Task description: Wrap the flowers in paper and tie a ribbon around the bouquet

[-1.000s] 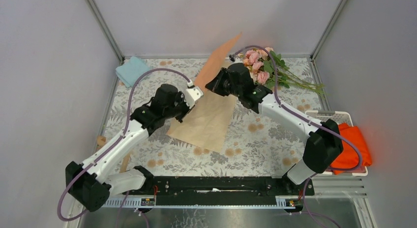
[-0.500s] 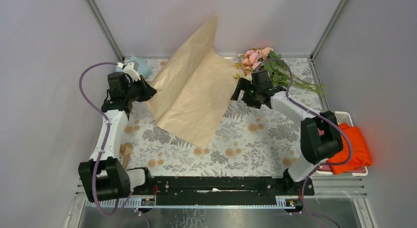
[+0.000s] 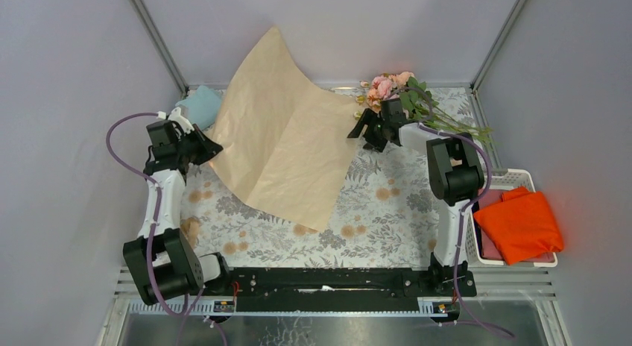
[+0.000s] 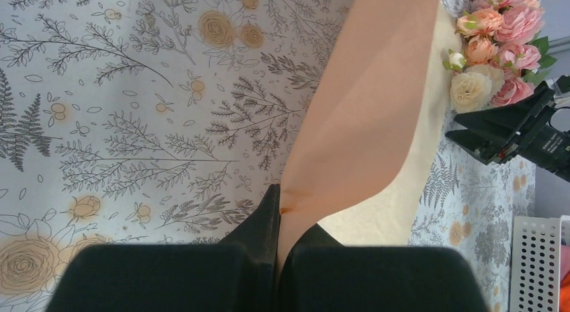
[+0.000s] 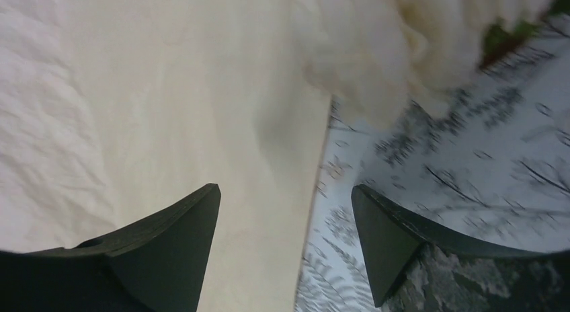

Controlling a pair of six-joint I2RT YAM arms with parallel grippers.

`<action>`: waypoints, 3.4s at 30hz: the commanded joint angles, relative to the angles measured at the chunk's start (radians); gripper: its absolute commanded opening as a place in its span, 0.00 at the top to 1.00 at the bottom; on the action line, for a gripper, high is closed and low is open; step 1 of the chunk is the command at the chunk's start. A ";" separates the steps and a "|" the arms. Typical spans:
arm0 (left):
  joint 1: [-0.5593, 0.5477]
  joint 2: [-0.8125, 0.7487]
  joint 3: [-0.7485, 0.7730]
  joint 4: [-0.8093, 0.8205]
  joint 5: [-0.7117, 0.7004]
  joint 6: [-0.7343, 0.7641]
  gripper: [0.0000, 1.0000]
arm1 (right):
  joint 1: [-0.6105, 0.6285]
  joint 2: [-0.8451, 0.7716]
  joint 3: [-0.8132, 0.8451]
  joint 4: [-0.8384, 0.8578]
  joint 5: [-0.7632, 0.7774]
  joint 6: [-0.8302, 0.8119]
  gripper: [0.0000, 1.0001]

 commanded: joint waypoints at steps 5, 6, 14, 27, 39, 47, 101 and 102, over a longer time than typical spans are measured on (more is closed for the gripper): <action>0.018 0.014 0.014 0.046 0.049 0.019 1.00 | 0.009 0.093 -0.014 0.153 -0.118 0.132 0.19; 0.018 0.016 0.015 0.045 0.051 0.022 1.00 | 0.010 0.093 -0.014 0.160 -0.129 0.138 0.19; 0.019 0.038 0.002 0.066 0.055 0.016 1.00 | 0.048 0.144 0.017 0.218 -0.197 0.199 0.19; 0.020 0.039 0.001 0.060 0.021 0.039 1.00 | 0.110 0.154 0.074 0.271 -0.237 0.240 0.60; 0.064 0.013 0.003 0.055 -0.165 0.124 1.00 | 0.195 -0.178 0.205 -0.113 0.154 -0.319 1.00; 0.037 0.042 -0.060 0.099 -0.123 0.168 1.00 | 0.195 -0.496 -0.129 -0.225 0.322 -0.270 1.00; -0.296 0.389 0.440 -0.320 -0.180 0.495 0.01 | -0.400 0.196 0.681 -0.592 -0.238 -1.349 0.36; -0.297 0.392 0.439 -0.321 -0.183 0.503 0.01 | -0.396 0.205 0.671 -0.581 -0.217 -1.366 0.36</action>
